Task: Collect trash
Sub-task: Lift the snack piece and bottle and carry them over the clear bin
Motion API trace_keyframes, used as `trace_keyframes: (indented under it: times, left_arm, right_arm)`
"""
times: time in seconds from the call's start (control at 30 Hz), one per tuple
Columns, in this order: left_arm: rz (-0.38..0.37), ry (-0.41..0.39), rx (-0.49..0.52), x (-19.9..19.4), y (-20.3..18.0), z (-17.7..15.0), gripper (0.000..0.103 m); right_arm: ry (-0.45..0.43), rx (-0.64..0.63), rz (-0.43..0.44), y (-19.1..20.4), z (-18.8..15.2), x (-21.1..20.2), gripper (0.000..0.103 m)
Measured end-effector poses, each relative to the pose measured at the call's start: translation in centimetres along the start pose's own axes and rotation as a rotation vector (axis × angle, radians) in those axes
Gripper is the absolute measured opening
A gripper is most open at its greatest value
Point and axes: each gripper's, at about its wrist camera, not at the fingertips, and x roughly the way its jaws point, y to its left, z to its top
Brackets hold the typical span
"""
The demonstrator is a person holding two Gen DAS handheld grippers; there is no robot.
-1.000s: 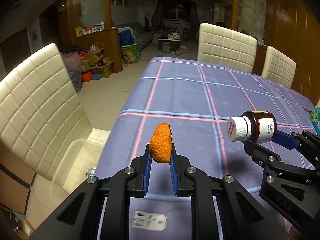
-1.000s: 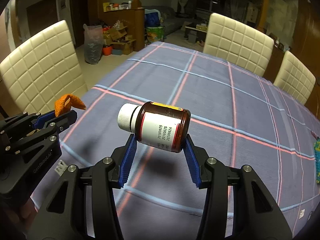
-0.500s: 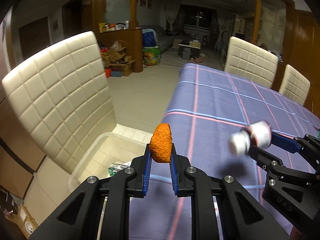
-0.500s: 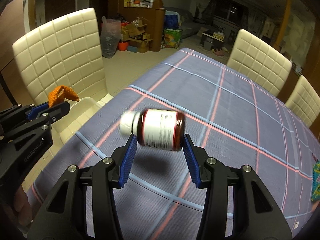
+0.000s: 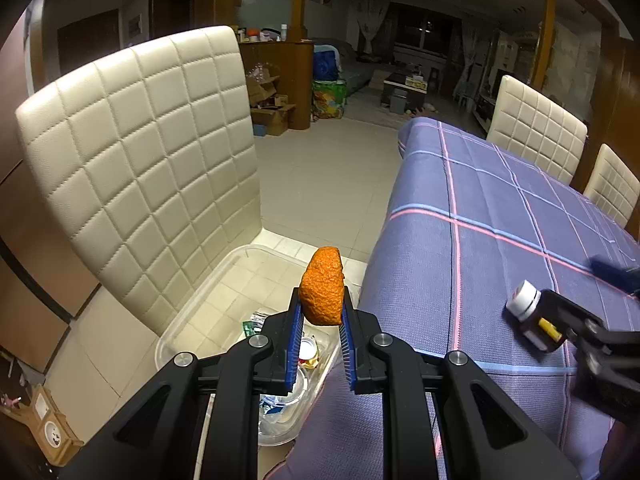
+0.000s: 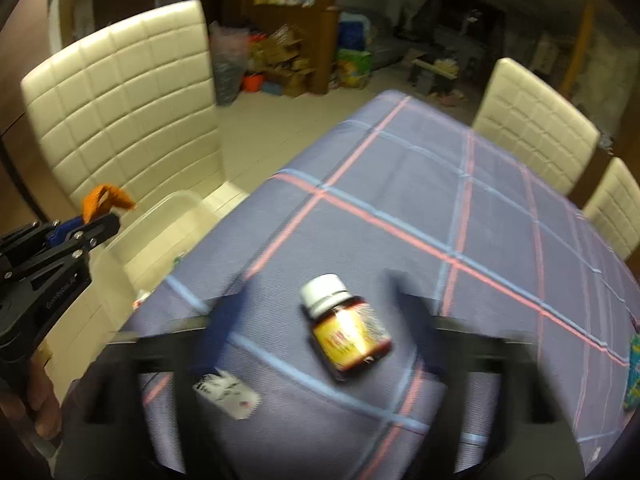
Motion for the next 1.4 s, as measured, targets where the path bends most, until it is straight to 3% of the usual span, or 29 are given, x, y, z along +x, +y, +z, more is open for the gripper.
trace_keyframes:
  times: [0.07,0.2,0.4,0.43,0.83,1.4]
  left_arm:
    - [-0.012,0.005,0.011,0.4,-0.5,-0.1,0.017]
    - [-0.036,0.017,0.026,1.1,-1.6,-0.2,0.017]
    - [-0.046,0.034,0.048,1.8,-2.8,-0.3,0.017]
    - [-0.046,0.036,0.051,1.9,-2.9,-0.3,0.017]
    - [-0.005,0.006,0.054,1.1,-2.4,0.0,0.017]
    - [0.113,-0.015,-0.07,0.6,5.6,0.5,0.017]
  right_arm:
    - [-0.029,0.013,-0.039,-0.6,-0.2,-0.3,0.095]
    - [0.034,0.015,-0.043,-1.6,-0.8,1.6,0.094]
    - [0.194,0.07,-0.012,-3.0,-2.1,6.0,0.062]
    - [0.2,0.071,-0.011,-3.0,-2.3,6.2,0.05]
    - [0.089,-0.021,0.067,0.9,0.2,3.7,0.047]
    - [0.046,-0.152,0.192,10.0,3.2,3.9,0.047]
